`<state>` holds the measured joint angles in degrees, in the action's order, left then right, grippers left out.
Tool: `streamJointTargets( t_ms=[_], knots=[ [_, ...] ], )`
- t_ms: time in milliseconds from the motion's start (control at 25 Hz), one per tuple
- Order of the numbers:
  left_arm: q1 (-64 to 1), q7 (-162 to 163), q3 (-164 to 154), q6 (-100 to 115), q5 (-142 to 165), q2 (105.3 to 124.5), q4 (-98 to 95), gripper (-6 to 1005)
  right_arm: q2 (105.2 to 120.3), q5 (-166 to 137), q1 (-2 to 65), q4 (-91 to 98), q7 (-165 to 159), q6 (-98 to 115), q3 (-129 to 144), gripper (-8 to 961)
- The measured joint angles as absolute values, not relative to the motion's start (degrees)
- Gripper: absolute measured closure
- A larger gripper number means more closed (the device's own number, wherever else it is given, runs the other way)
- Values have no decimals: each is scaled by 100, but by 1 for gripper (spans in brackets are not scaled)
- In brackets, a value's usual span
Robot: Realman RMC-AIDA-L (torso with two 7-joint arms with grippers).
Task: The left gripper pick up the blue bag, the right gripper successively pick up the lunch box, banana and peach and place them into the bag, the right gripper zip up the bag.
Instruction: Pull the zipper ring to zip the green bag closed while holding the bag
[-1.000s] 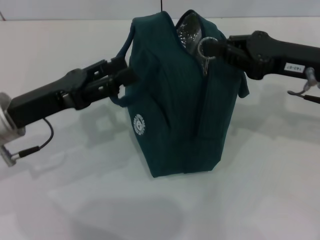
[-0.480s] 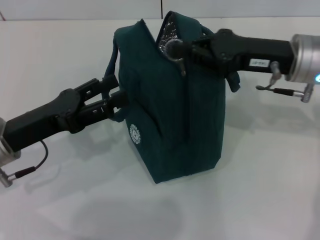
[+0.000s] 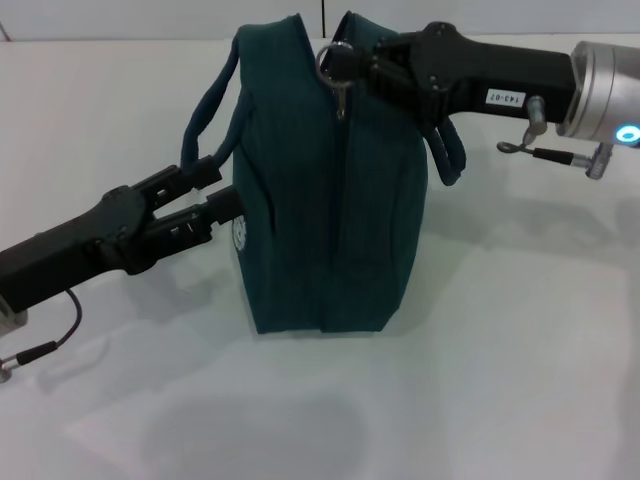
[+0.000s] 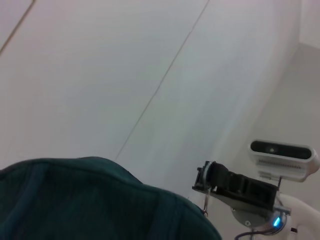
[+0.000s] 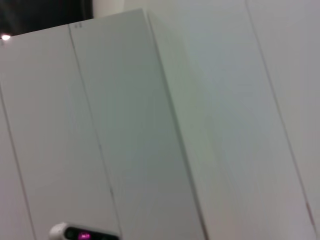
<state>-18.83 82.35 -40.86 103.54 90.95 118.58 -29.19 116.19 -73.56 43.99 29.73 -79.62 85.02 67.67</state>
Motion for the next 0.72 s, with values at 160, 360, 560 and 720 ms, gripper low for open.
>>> streamJointTargets(
  t_ms=[160,360,560,720],
  knots=[
    [-1896,8070,-4087,10070,9086,11909,-2922,116,11619,-7339,4438,2969,-7944,8325,6786,886],
    [-1964,7753,-4098,9714,9087,11950,-2866,116,11619,-7315,4483,2962,-7909,8223,6848,886],
    [-2078,7774,-4154,9679,9176,11955,-2863,115,11619,-7209,4495,2961,-7867,8126,6939,885],
    [-2131,7801,-4293,9821,9185,11952,-2860,115,11619,-7140,4526,2962,-7835,7994,7099,884]
  ],
)
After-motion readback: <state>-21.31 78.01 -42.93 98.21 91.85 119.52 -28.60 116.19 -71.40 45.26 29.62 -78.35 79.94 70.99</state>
